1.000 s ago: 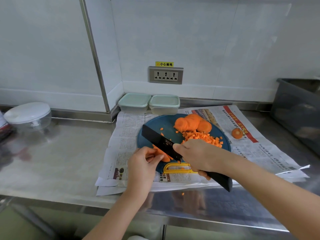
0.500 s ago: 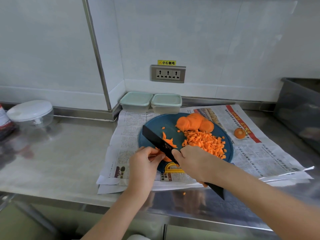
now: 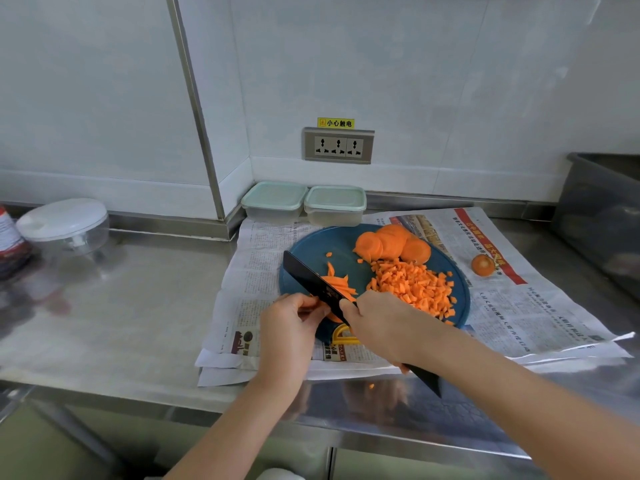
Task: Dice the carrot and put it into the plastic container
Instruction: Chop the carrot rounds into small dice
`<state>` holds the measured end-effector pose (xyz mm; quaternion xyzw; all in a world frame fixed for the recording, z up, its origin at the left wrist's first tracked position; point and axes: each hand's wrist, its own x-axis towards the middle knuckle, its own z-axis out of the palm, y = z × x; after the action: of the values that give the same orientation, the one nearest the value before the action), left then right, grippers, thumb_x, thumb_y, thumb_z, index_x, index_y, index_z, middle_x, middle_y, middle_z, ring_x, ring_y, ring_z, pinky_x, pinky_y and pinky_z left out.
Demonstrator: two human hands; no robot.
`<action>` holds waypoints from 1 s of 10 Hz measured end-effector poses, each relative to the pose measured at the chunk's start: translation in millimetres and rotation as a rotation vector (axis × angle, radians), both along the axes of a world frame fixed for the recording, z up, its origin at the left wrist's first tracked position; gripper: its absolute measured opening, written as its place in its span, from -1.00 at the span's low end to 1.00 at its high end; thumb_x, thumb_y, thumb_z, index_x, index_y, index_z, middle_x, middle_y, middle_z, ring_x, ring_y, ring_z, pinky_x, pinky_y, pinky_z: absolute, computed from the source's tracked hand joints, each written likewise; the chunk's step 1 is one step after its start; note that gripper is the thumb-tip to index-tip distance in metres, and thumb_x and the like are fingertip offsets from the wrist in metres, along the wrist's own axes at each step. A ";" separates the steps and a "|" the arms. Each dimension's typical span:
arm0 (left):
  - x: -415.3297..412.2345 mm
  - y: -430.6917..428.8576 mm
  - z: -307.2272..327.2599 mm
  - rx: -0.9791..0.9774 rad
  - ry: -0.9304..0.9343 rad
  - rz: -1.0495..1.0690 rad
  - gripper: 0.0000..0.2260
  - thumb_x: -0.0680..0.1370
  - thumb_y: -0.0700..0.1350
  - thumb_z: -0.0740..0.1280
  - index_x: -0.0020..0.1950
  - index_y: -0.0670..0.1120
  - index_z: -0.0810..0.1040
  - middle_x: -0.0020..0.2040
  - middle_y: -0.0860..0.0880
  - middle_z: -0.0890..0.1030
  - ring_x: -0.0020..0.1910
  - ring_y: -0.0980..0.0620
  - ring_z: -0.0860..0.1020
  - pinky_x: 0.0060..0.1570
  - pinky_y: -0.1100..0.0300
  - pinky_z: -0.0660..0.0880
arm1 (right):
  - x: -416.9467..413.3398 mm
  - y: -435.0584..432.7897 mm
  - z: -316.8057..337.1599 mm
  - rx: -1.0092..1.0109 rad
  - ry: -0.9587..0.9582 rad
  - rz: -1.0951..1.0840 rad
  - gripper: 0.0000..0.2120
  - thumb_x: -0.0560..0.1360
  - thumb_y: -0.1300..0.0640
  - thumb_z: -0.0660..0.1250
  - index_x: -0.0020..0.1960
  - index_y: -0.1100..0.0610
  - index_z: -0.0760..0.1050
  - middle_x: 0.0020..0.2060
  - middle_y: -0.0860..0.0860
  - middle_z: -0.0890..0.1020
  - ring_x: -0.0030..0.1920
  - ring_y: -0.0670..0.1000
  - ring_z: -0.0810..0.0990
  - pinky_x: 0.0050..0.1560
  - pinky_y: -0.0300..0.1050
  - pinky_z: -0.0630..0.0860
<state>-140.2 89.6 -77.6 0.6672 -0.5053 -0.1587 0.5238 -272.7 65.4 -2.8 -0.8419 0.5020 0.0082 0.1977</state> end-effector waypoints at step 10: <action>11.2 -3.7 -3.2 0.075 -0.118 -0.149 -0.77 0.37 -0.01 0.52 -0.03 0.06 0.59 -0.08 0.13 0.61 -0.11 0.22 0.57 -0.04 0.28 0.55 | -38.2 -27.4 31.7 0.513 -0.397 -0.216 -0.55 0.62 -0.19 0.04 -0.23 0.14 0.34 -0.55 0.01 0.37 -0.59 -0.02 0.31 -0.52 -0.20 0.34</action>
<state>-129.0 86.0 -80.8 0.6550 -0.5773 -0.1765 0.4545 -310.9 38.1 28.9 -0.6919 0.5216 -0.0510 0.4967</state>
